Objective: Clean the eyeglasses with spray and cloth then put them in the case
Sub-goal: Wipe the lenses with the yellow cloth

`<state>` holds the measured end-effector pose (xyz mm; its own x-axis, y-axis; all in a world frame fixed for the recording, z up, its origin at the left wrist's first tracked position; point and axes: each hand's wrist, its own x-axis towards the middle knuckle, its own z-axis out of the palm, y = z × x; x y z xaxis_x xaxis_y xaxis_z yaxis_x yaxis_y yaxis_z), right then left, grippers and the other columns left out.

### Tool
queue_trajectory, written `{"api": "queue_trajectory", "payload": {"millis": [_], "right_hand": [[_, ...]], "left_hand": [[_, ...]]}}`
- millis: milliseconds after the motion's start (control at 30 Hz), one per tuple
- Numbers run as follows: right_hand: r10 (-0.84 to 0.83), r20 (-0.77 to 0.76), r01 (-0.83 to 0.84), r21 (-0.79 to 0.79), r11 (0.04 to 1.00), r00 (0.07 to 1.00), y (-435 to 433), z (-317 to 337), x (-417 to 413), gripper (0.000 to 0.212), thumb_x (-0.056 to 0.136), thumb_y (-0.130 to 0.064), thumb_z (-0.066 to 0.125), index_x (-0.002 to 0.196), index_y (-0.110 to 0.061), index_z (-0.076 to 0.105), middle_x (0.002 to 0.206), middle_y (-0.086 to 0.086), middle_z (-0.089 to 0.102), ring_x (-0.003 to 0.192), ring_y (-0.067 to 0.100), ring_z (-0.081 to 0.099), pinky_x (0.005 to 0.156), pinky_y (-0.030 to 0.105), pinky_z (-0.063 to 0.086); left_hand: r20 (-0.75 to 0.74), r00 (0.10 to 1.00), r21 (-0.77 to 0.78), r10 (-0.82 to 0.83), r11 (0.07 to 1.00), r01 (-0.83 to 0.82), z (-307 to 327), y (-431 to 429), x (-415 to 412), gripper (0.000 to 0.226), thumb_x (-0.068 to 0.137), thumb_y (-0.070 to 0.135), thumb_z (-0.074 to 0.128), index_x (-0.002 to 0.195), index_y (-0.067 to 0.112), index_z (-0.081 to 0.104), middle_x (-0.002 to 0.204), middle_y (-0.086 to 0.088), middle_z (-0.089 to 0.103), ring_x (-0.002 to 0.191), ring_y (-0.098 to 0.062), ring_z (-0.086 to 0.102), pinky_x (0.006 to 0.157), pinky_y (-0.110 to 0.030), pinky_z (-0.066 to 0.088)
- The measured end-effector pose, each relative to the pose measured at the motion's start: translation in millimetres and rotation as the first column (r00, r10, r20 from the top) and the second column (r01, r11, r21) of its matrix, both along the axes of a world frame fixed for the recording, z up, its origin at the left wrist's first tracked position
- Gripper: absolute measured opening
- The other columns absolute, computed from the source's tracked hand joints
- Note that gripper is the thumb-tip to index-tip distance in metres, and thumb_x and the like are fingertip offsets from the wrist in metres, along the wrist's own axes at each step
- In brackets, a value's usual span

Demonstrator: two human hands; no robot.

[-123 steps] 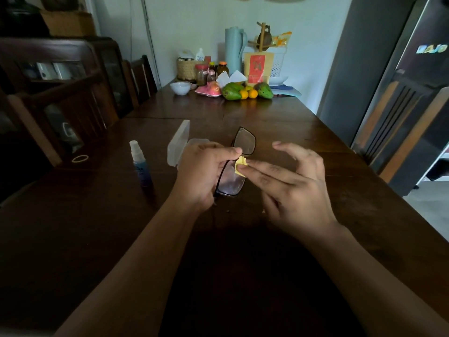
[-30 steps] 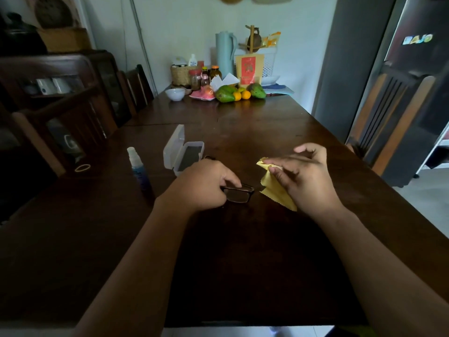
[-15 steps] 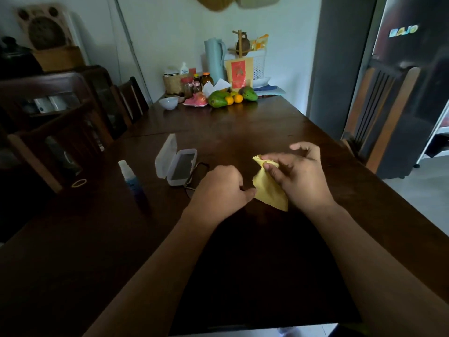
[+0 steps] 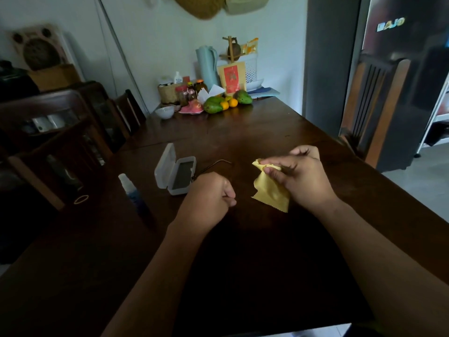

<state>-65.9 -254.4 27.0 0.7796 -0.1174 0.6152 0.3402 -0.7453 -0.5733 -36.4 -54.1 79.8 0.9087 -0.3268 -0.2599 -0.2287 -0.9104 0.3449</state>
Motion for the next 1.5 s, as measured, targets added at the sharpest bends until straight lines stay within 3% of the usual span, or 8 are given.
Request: {"api": "queue_trajectory", "payload": {"millis": [167, 367, 467, 600, 767, 933, 1300, 1500], "right_hand": [[0.027, -0.026, -0.027, -0.001, 1.000, 0.999, 1, -1, -1, 0.022, 0.087, -0.031, 0.071, 0.109, -0.036, 0.074, 0.106, -0.014, 0.068, 0.115, 0.012, 0.029, 0.089, -0.001, 0.024], [0.024, -0.041, -0.024, -0.012, 1.000, 0.999, 2, -1, -1, 0.023, 0.087, -0.033, 0.070, 0.109, -0.038, 0.073, 0.108, -0.018, 0.068, 0.115, 0.012, 0.029, 0.089, 0.001, 0.025], [0.006, -0.044, -0.007, -0.007, 1.000, 0.999, 1, 0, -1, 0.022, 0.088, -0.032, 0.070, 0.110, -0.038, 0.073, 0.107, -0.015, 0.067, 0.116, 0.011, 0.029, 0.088, 0.004, 0.027], [-0.086, -0.043, 0.087, 0.025, 0.996, 0.995, -1, -2, 1, 0.022, 0.089, -0.032, 0.069, 0.109, -0.039, 0.072, 0.116, -0.001, 0.063, 0.116, 0.006, 0.024, 0.091, -0.001, 0.024], [-0.161, -0.021, 0.162, 0.129, 0.978, 0.987, -3, -1, -1, 0.021, 0.089, -0.030, 0.070, 0.108, -0.037, 0.072, 0.106, -0.018, 0.067, 0.114, -0.001, 0.015, 0.099, 0.022, 0.026], [-0.073, -0.059, 0.080, 0.112, 0.991, 0.996, 7, -2, -3, 0.022, 0.088, -0.029, 0.070, 0.108, -0.037, 0.073, 0.099, -0.023, 0.056, 0.113, 0.003, 0.022, 0.095, 0.014, 0.025], [0.113, -0.073, -0.109, 0.053, 0.993, 0.991, 40, -1, -7, 0.023, 0.087, -0.029, 0.073, 0.108, -0.034, 0.075, 0.108, -0.004, 0.068, 0.111, 0.004, 0.029, 0.088, -0.005, 0.019], [-0.015, 0.152, 0.018, -0.017, 1.000, 0.988, 52, 7, -11, 0.015, 0.089, -0.034, 0.072, 0.103, -0.038, 0.075, 0.104, -0.018, 0.070, 0.123, 0.028, 0.049, 0.106, 0.043, 0.029]], "left_hand": [[0.436, 0.900, -0.197, 0.025, 0.978, 0.068, -23, 22, -10, 0.034, 0.082, 0.008, 0.071, 0.116, 0.013, 0.069, 0.101, -0.005, 0.071, 0.091, -0.020, 0.068, 0.078, -0.027, 0.054], [-0.123, 0.989, 0.230, 0.082, 0.972, -0.052, 9, -1, 17, 0.057, 0.096, 0.014, 0.060, 0.148, 0.019, 0.039, 0.142, -0.005, 0.052, 0.131, -0.022, 0.049, 0.108, -0.036, 0.040], [-0.055, 0.990, 0.021, 0.127, 0.992, -0.126, 1, 14, 21, 0.044, 0.096, 0.003, 0.055, 0.139, 0.014, 0.052, 0.127, -0.004, 0.060, 0.122, -0.019, 0.055, 0.108, -0.034, 0.040], [0.568, 0.823, -0.074, 0.011, 0.997, 0.038, -17, 33, -5, 0.022, 0.090, 0.002, 0.059, 0.104, 0.012, 0.073, 0.099, -0.006, 0.072, 0.093, -0.021, 0.066, 0.082, -0.031, 0.052], [0.049, 0.988, -0.263, 0.146, 0.956, -0.129, 7, 35, 22, 0.031, 0.098, 0.002, 0.052, 0.128, 0.004, 0.060, 0.086, 0.009, 0.054, 0.074, -0.004, 0.053, 0.051, -0.002, 0.041], [0.602, 0.751, -0.519, 0.271, 0.848, 0.110, -18, 56, 4, 0.010, 0.089, 0.009, 0.067, 0.097, 0.011, 0.074, 0.076, 0.023, 0.059, 0.071, 0.014, 0.059, 0.066, -0.002, 0.041], [0.508, 0.765, -0.769, 0.395, 0.609, 0.195, -22, 51, 6, 0.034, 0.079, 0.006, 0.077, 0.082, 0.040, 0.070, 0.081, 0.030, 0.072, 0.082, 0.007, 0.069, 0.073, -0.008, 0.051], [0.508, 0.777, -0.825, 0.371, 0.469, 0.315, -30, 39, 3, 0.029, 0.080, -0.001, 0.072, 0.083, 0.028, 0.075, 0.084, 0.017, 0.077, 0.084, -0.003, 0.073, 0.074, -0.014, 0.054]]}}
